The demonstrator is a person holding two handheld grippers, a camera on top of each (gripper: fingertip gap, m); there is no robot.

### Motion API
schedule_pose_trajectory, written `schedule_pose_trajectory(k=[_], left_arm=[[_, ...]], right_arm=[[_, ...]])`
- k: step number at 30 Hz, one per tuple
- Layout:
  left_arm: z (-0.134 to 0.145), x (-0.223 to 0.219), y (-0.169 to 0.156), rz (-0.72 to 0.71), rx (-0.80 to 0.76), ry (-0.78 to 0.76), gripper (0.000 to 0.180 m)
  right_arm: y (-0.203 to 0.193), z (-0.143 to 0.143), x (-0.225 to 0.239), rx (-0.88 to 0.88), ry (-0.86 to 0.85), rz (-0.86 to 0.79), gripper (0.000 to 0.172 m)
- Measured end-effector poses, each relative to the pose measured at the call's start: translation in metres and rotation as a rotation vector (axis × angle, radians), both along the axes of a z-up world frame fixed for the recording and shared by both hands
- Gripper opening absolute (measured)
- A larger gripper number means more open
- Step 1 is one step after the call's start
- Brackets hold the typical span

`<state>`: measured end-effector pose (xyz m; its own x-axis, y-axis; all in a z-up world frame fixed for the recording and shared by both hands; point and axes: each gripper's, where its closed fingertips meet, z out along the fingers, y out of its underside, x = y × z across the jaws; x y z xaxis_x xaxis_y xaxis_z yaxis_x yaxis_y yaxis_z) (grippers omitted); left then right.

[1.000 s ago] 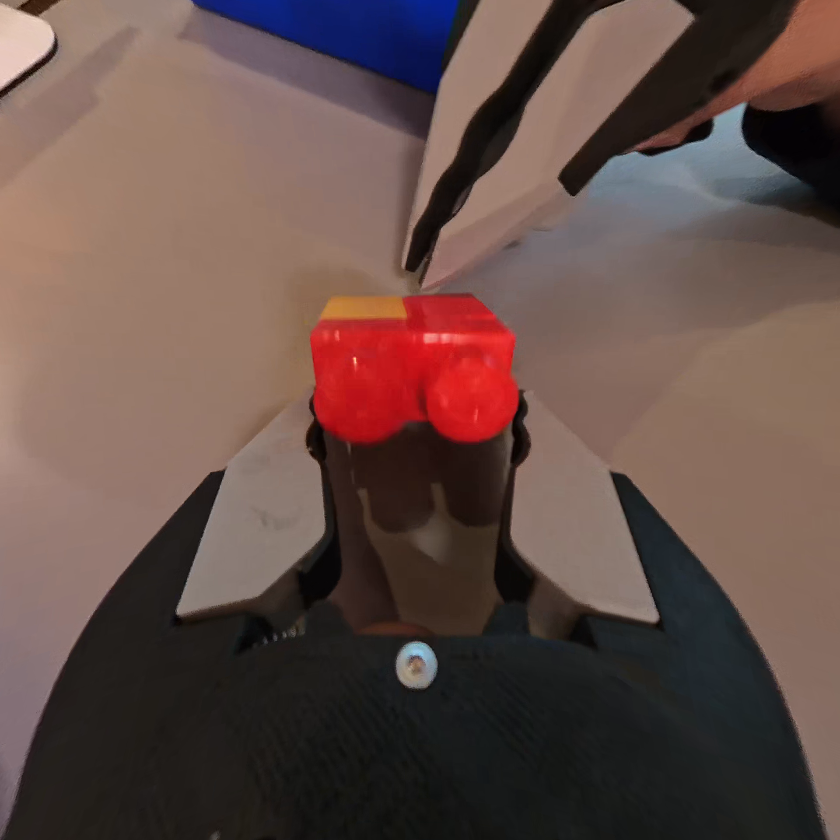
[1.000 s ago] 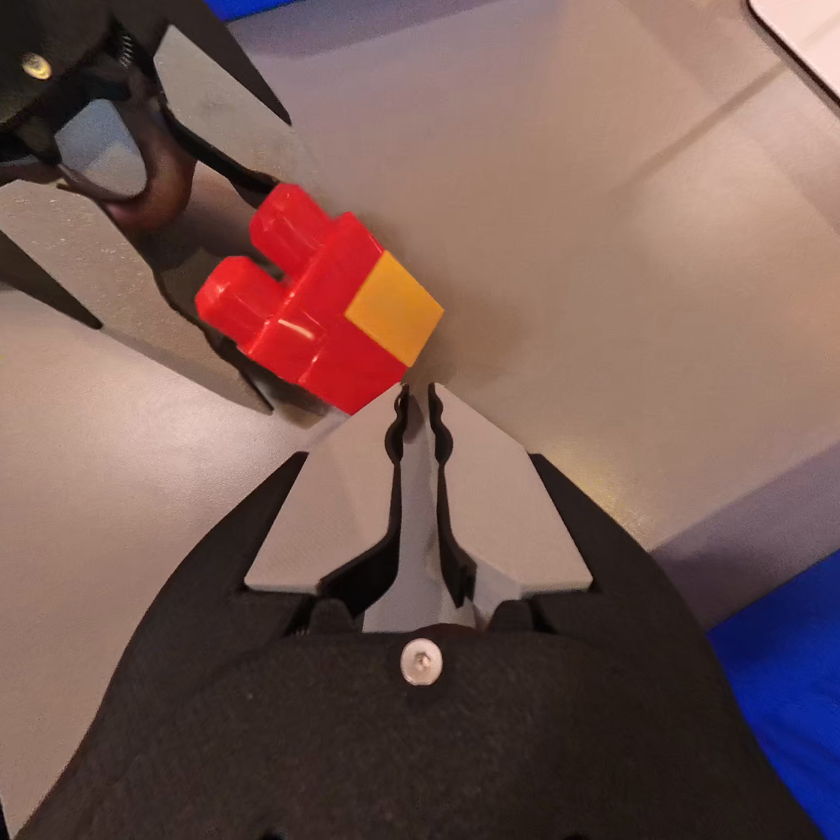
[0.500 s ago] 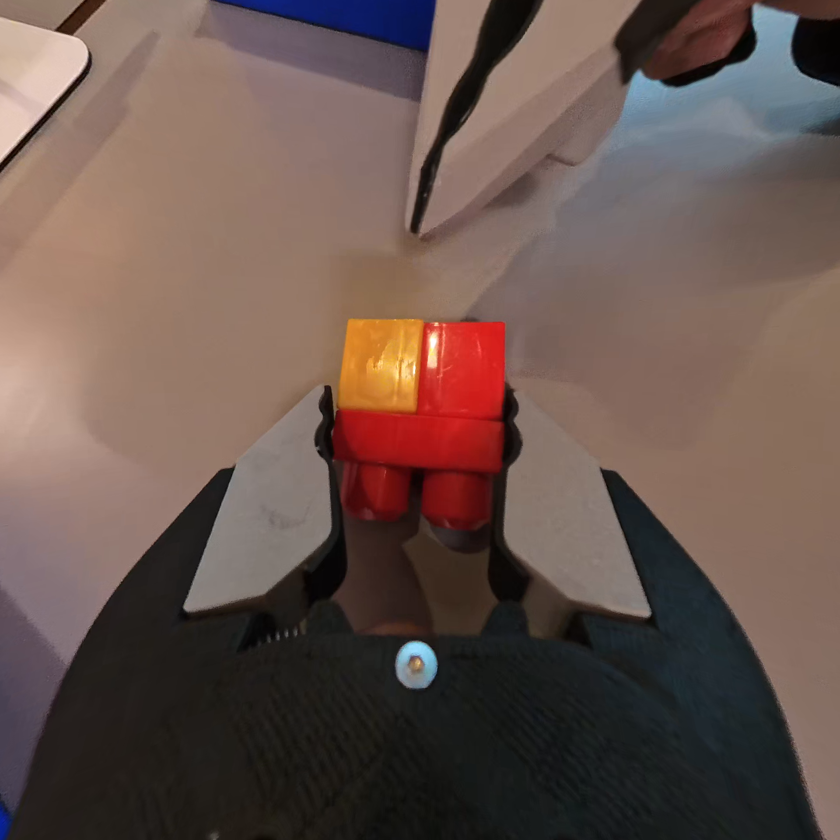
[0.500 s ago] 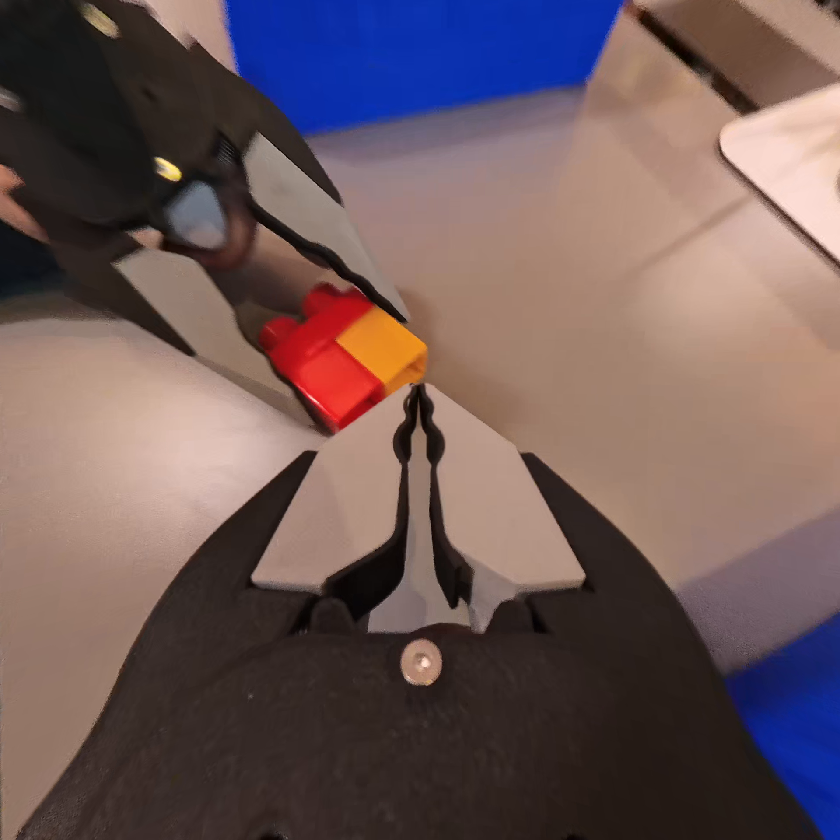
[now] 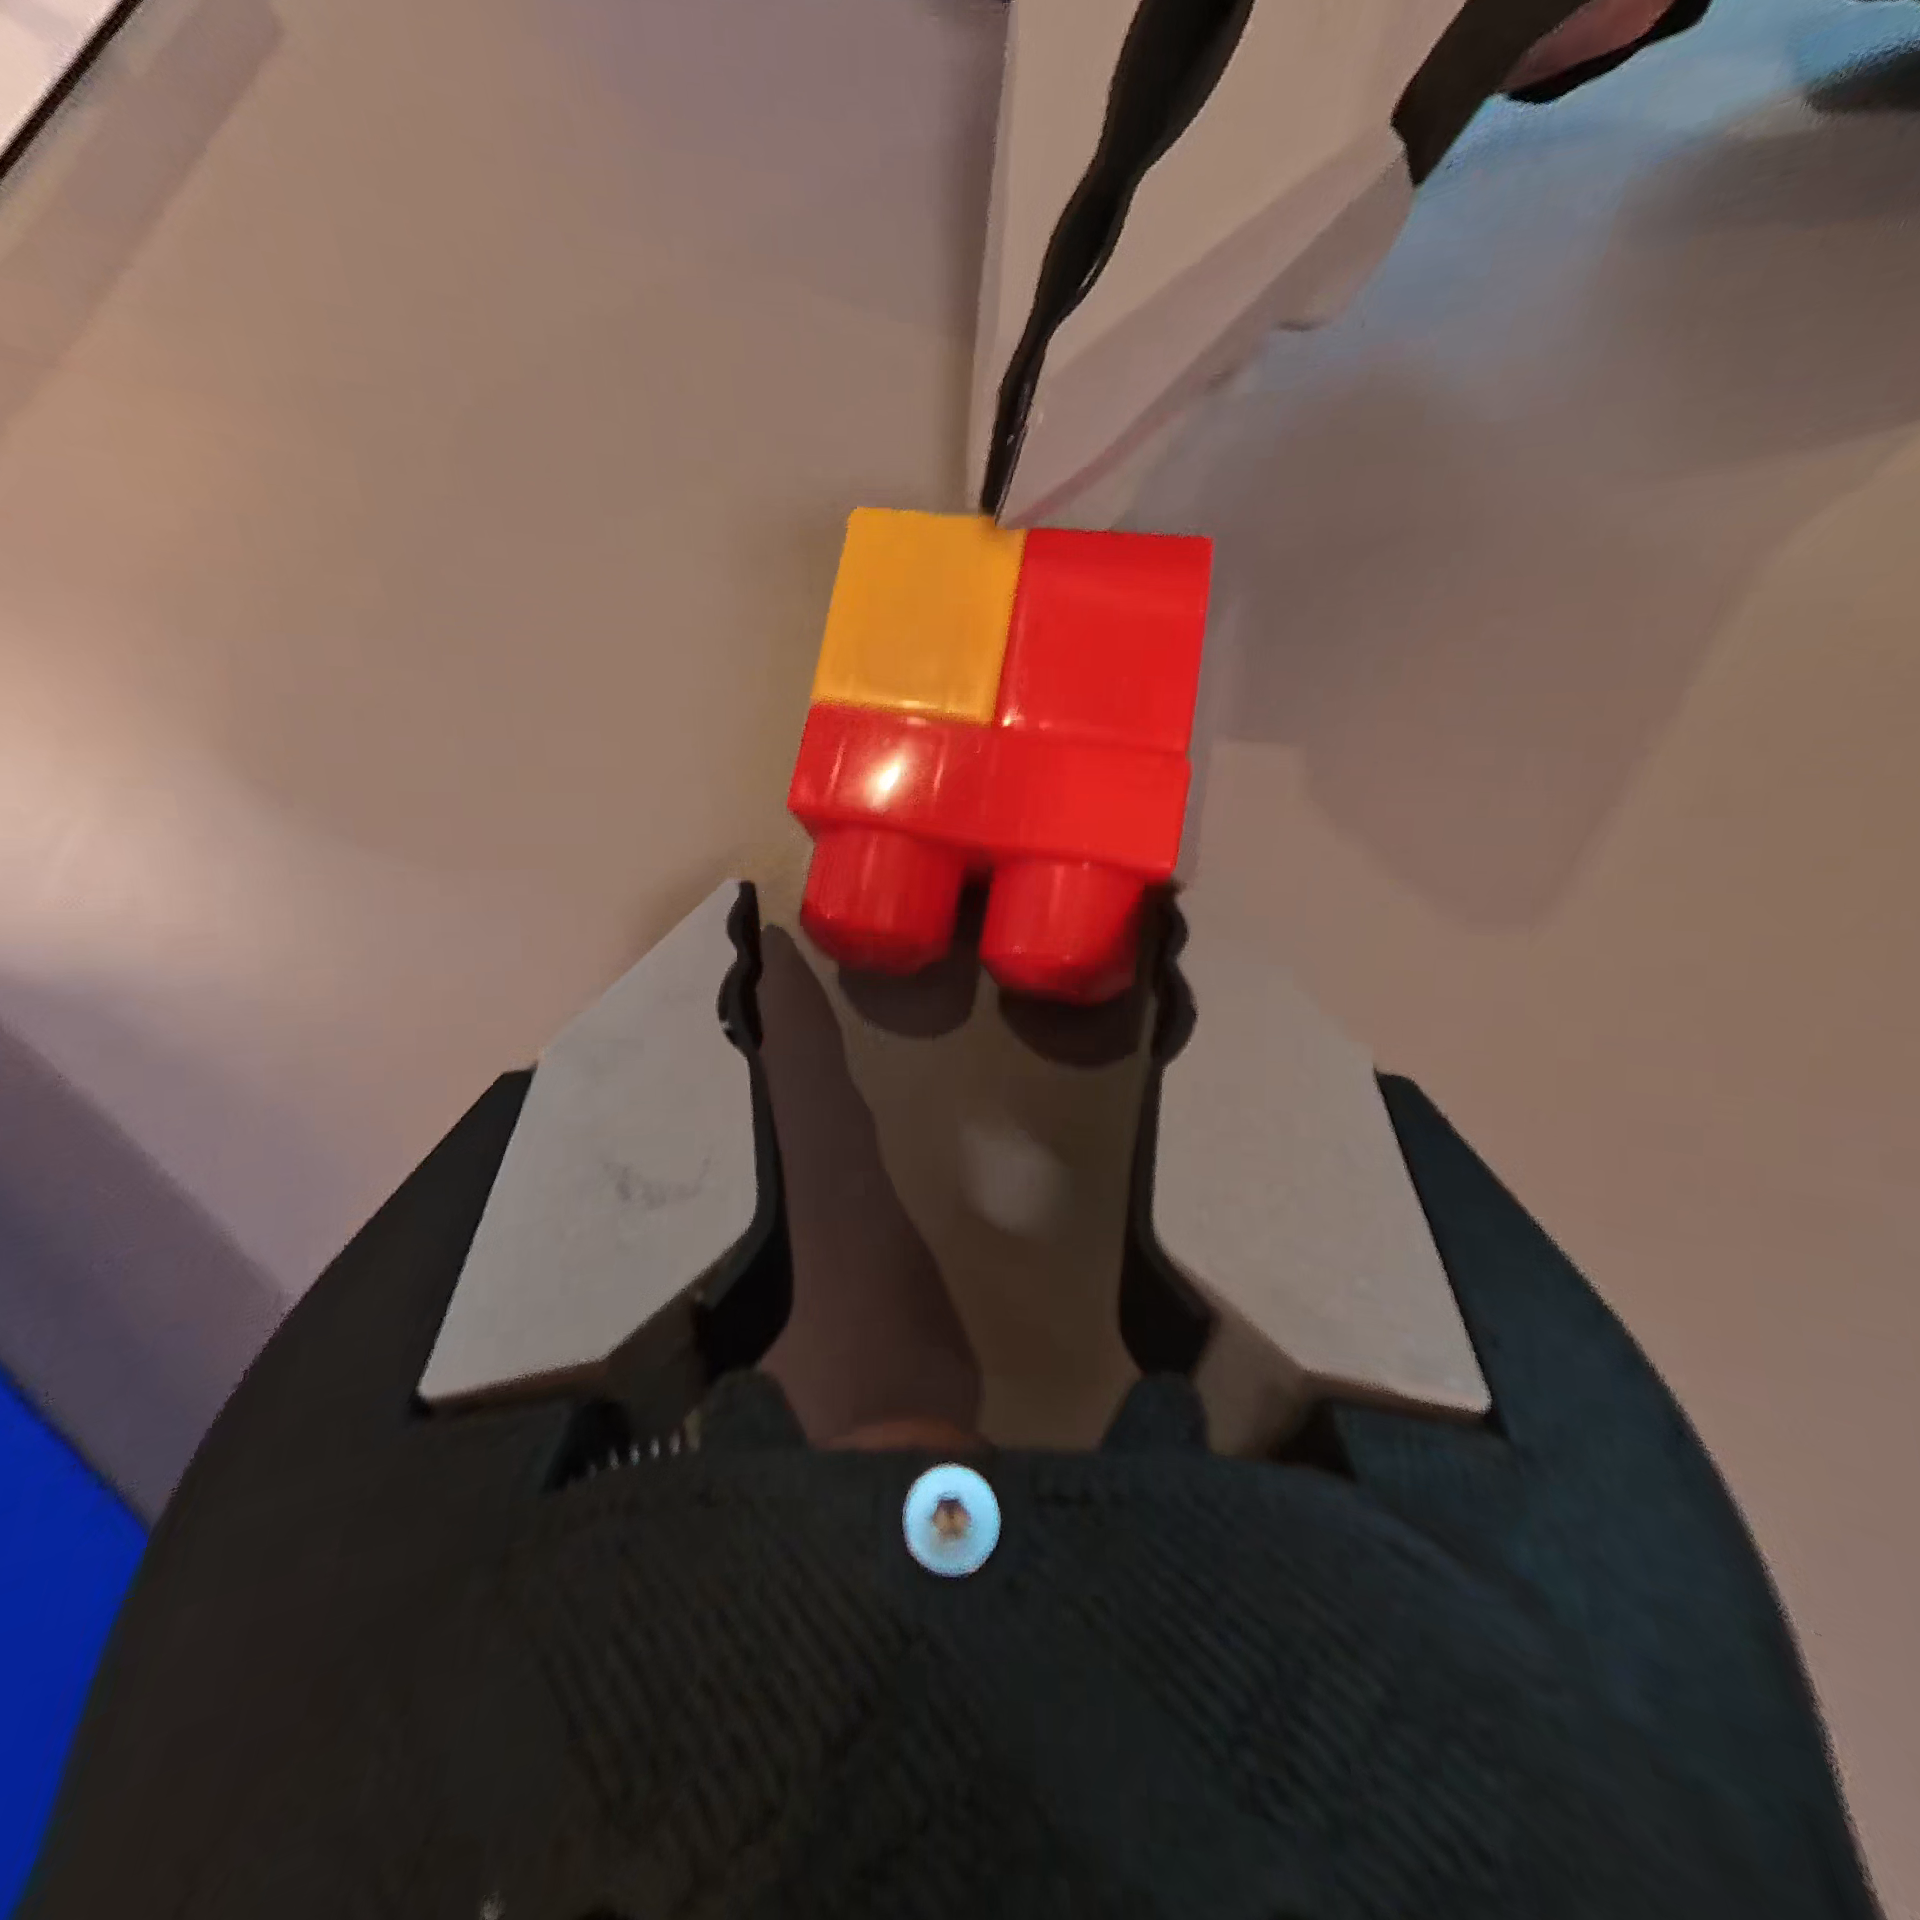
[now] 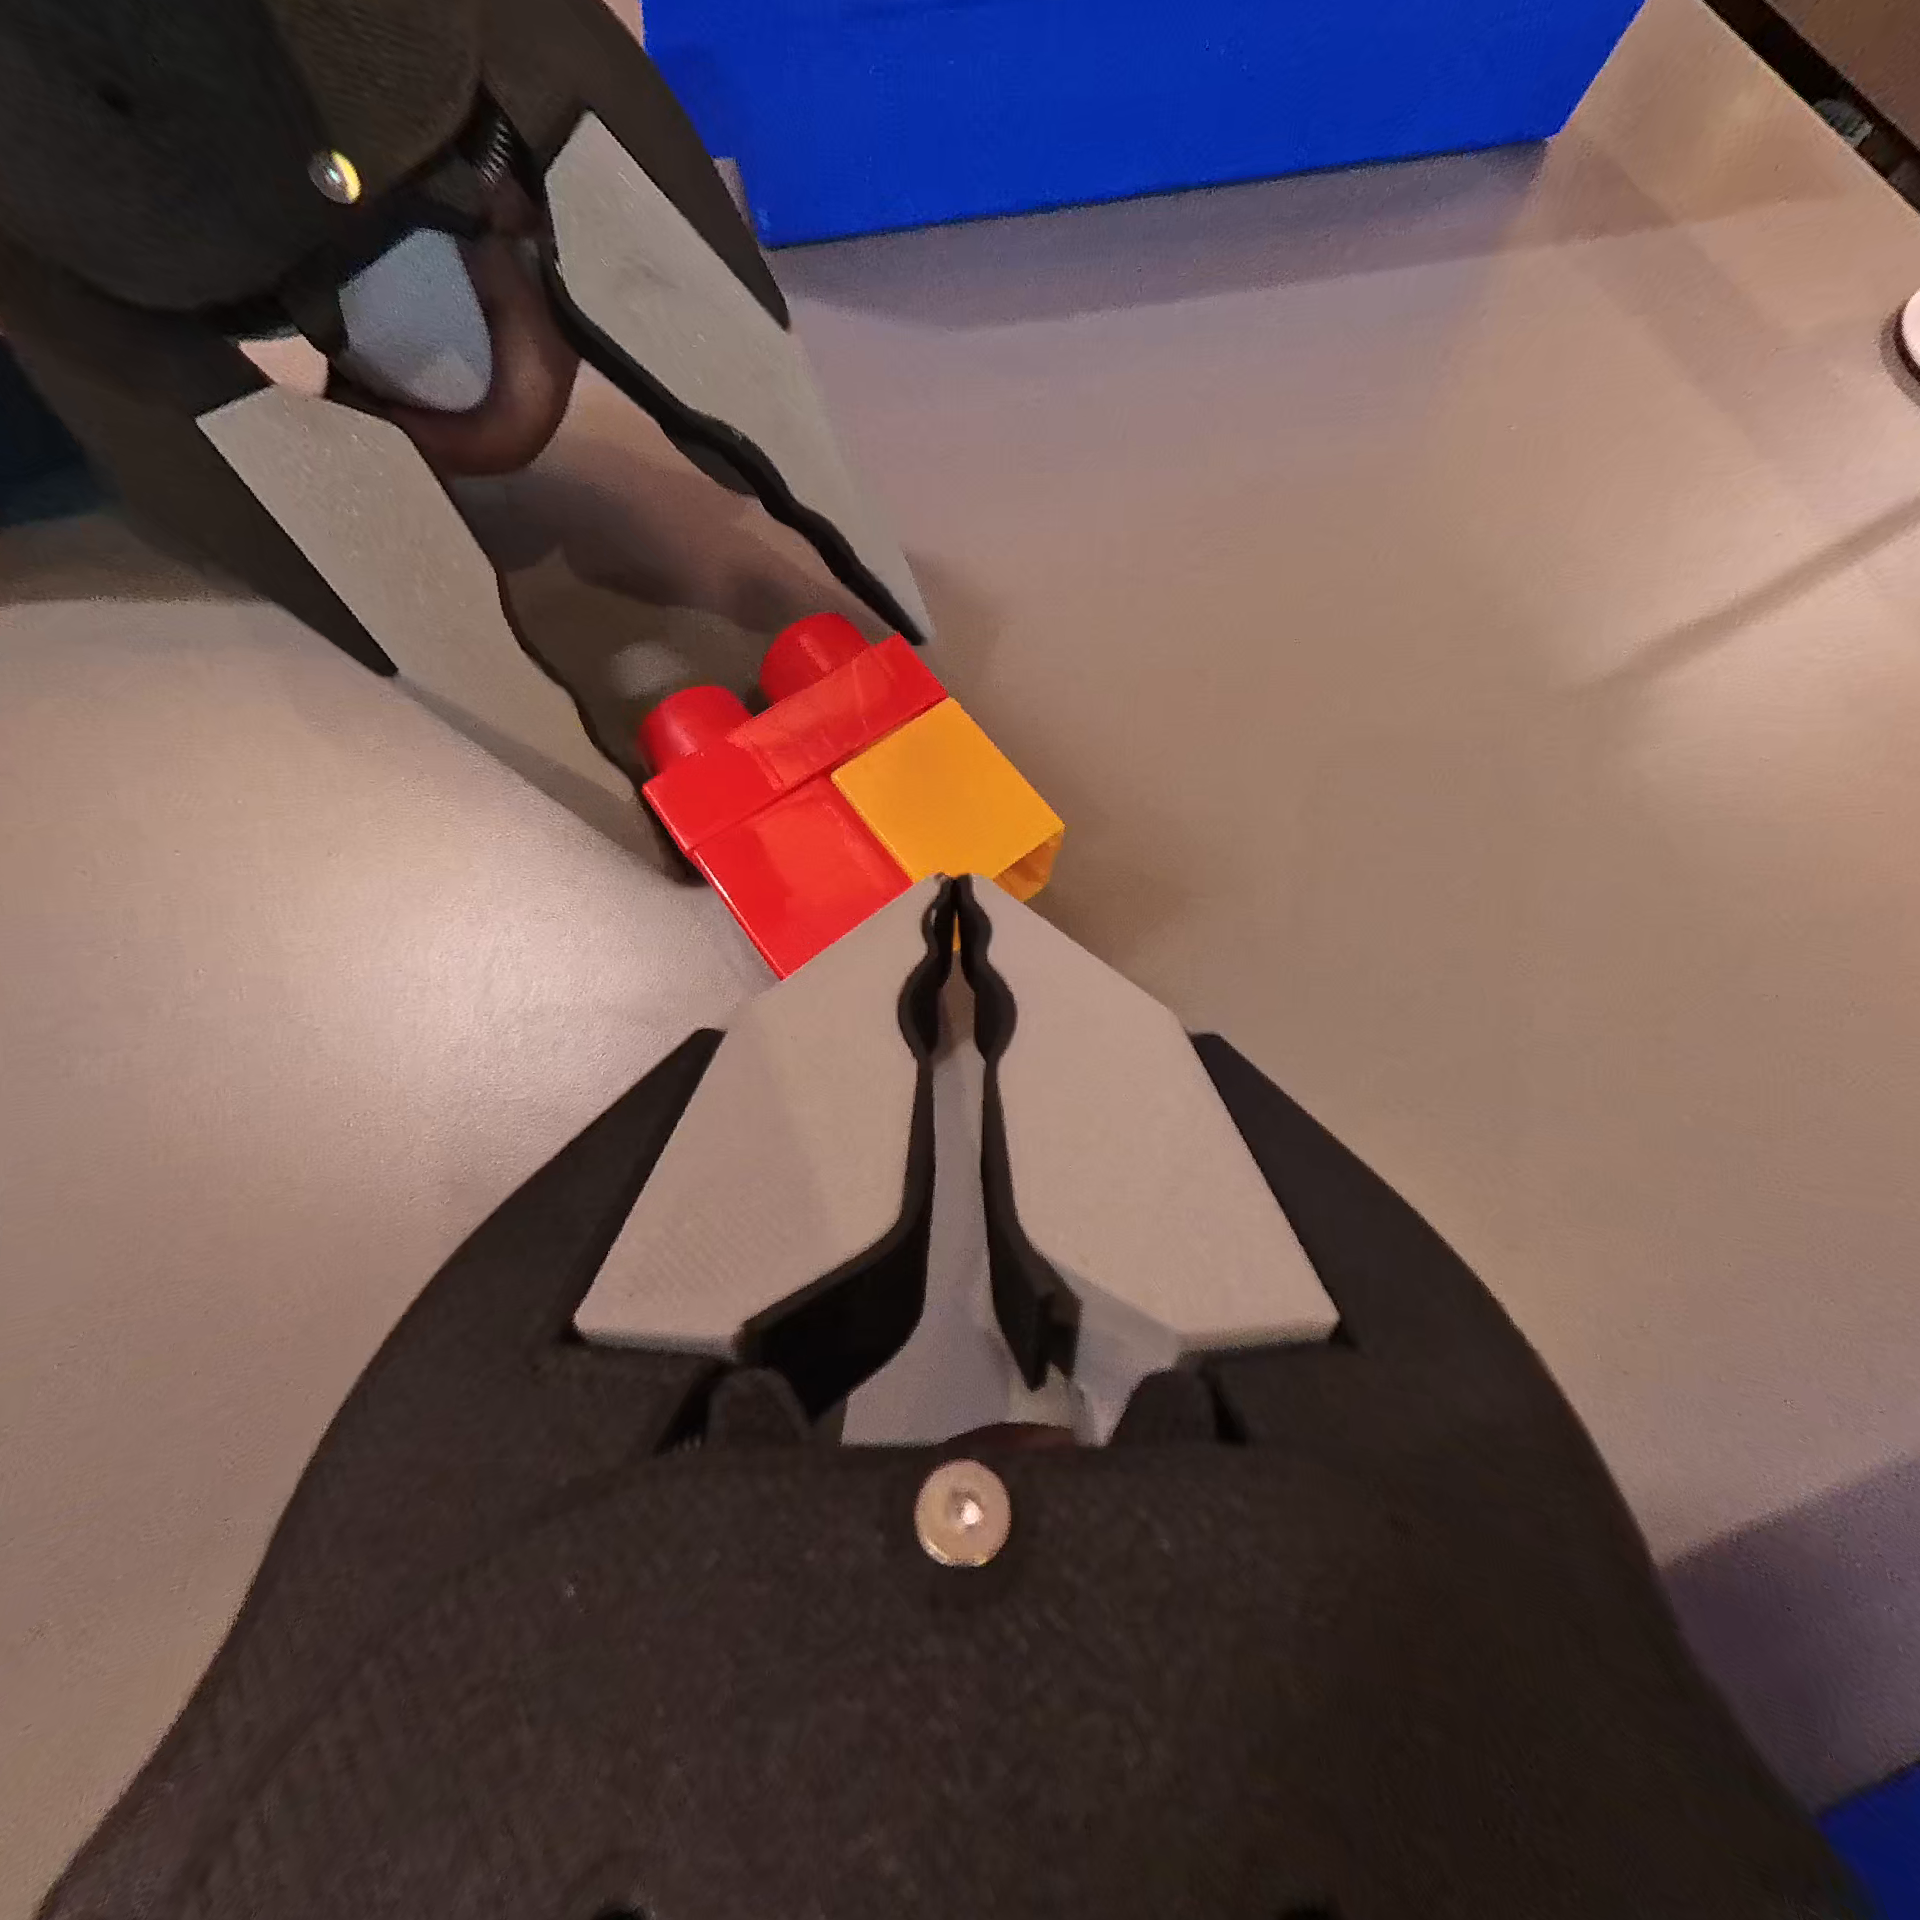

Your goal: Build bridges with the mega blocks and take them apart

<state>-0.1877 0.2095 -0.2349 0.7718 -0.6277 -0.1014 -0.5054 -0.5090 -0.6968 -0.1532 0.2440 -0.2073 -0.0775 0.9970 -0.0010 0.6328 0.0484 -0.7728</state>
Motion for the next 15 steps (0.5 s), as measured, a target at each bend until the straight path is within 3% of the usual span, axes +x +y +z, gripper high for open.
schedule_pose_trajectory(k=[8,15], left_arm=[[-0.001,0.009,0.005,-0.055,-0.014,-0.025,0.068],[0.018,0.004,0.008,-0.158,-0.139,0.216,0.065]], right_arm=[[0.006,0.0,0.004,0.003,0.0,-0.02,0.0],[0.011,-0.001,0.006,-0.022,-0.002,-0.039,0.0]])
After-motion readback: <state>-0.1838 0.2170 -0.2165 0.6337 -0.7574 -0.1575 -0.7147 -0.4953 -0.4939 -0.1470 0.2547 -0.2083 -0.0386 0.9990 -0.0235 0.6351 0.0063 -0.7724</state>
